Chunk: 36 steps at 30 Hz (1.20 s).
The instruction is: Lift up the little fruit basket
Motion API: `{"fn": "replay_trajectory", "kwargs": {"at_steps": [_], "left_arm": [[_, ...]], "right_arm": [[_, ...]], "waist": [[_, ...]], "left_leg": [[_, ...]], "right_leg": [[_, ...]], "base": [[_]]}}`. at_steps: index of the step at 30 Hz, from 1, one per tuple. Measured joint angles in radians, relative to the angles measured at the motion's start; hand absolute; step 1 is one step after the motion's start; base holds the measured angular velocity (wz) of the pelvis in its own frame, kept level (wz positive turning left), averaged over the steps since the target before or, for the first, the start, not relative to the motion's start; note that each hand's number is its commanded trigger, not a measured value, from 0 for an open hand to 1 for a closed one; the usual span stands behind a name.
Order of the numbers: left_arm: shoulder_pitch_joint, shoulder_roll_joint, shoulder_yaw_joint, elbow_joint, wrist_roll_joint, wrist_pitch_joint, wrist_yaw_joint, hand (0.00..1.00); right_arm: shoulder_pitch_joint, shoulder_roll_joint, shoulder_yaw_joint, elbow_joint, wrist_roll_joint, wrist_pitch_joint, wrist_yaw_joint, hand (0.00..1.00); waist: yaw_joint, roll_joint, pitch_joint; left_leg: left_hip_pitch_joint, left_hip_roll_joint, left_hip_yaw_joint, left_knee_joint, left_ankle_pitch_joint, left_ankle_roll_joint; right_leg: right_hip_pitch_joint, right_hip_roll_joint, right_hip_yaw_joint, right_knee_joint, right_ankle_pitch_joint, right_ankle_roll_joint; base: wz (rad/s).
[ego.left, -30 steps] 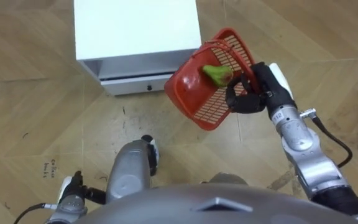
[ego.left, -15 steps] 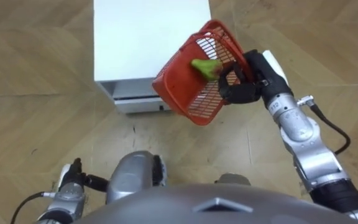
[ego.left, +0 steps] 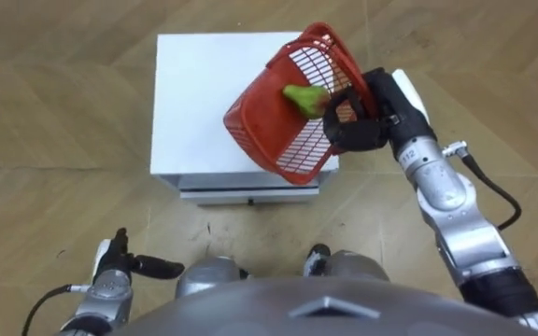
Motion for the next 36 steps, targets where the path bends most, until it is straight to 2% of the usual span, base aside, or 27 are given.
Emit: {"fn": "replay_trajectory", "kwargs": {"at_steps": [2, 6, 8, 11, 14, 15, 19, 24, 29, 36], "left_arm": [[0.01, -0.001, 0.002, -0.003, 0.001, 0.005, -0.011, 0.0], [0.011, -0.001, 0.003, -0.003, 0.001, 0.024, -0.02, 0.0], [0.01, 0.0, 0.003, 0.004, 0.001, 0.024, -0.02, 0.0], [0.01, 0.008, 0.003, 0.011, 0.039, 0.035, -0.02, 0.0], [0.019, 0.008, 0.003, 0.011, 0.096, 0.059, -0.024, 0.0], [0.021, 0.008, 0.002, 0.011, 0.118, 0.071, -0.033, 0.0], [0.026, 0.008, 0.001, 0.009, 0.126, 0.09, -0.041, 0.0], [0.033, 0.009, 0.001, 0.012, 0.126, 0.111, -0.049, 0.0], [0.033, 0.009, 0.002, 0.013, 0.127, 0.117, -0.049, 0.0], [0.031, 0.005, 0.002, 0.021, 0.127, 0.135, -0.048, 0.0]], "right_arm": [[-0.004, 0.001, 0.003, 0.0, -0.001, 0.0, -0.001, 1.0], [-0.008, 0.005, 0.004, 0.003, -0.002, 0.0, -0.001, 1.0], [-0.015, 0.014, 0.005, 0.027, -0.002, -0.001, -0.003, 1.0], [-0.046, 0.05, 0.003, 0.116, -0.003, 0.0, -0.009, 1.0], [-0.067, 0.07, 0.004, 0.157, -0.028, 0.0, -0.008, 1.0], [-0.078, 0.073, 0.006, 0.175, -0.033, 0.0, -0.01, 1.0], [-0.132, 0.073, 0.039, 0.262, -0.033, 0.0, -0.023, 1.0], [-0.169, 0.073, 0.043, 0.315, -0.033, 0.0, -0.049, 1.0], [-0.181, 0.071, 0.043, 0.32, -0.033, -0.001, -0.076, 1.0], [-0.283, 0.071, 0.043, 0.398, -0.011, 0.0, -0.1, 1.0]], "waist": [[0.002, -0.006, 0.0008], [0.019, -0.026, 0.0082], [0.02, -0.028, 0.0093], [0.023, -0.031, 0.0084], [0.032, -0.03, 0.0093], [0.032, -0.027, 0.0111], [0.053, -0.025, 0.012], [0.057, -0.025, 0.0127], [0.071, -0.036, 0.01], [0.077, -0.049, 0.0153]], "left_leg": [[0.011, 0.009, 0.0, -0.017, 0.0, 0.0], [0.007, 0.011, -0.001, -0.022, 0.0, 0.0], [-0.001, 0.008, -0.002, -0.022, 0.0, 0.0], [-0.021, 0.005, -0.002, -0.021, 0.0, 0.0], [-0.057, 0.001, -0.005, -0.01, 0.002, 0.003], [-0.071, 0.007, -0.011, 0.0, 0.002, 0.003], [-0.103, 0.009, -0.012, 0.012, 0.002, 0.003], [-0.147, 0.007, -0.027, 0.029, 0.005, 0.005], [-0.182, 0.008, -0.034, 0.04, 0.006, 0.005], [-0.225, 0.01, -0.039, 0.058, 0.006, 0.005]], "right_leg": [[0.011, 0.011, -0.003, -0.02, 0.0, -0.001], [0.023, 0.019, -0.007, -0.049, 0.001, -0.002], [0.02, 0.014, -0.019, -0.049, 0.002, -0.002], [0.006, 0.01, -0.027, -0.05, 0.005, 0.0], [-0.02, 0.007, -0.034, -0.049, 0.008, -0.001], [-0.025, 0.004, -0.05, -0.049, 0.01, -0.004], [-0.049, 0.004, -0.061, -0.047, 0.014, -0.01], [-0.071, -0.007, -0.088, -0.044, 0.015, -0.011], [-0.098, -0.008, -0.098, -0.042, 0.015, -0.011], [-0.126, -0.012, -0.113, -0.042, 0.018, -0.016]], "base": [[0.04], [0.02], [0.09], [0.13], [0.08], [0.15], [0.08], [0.16], [0.06], [0.05]]}}
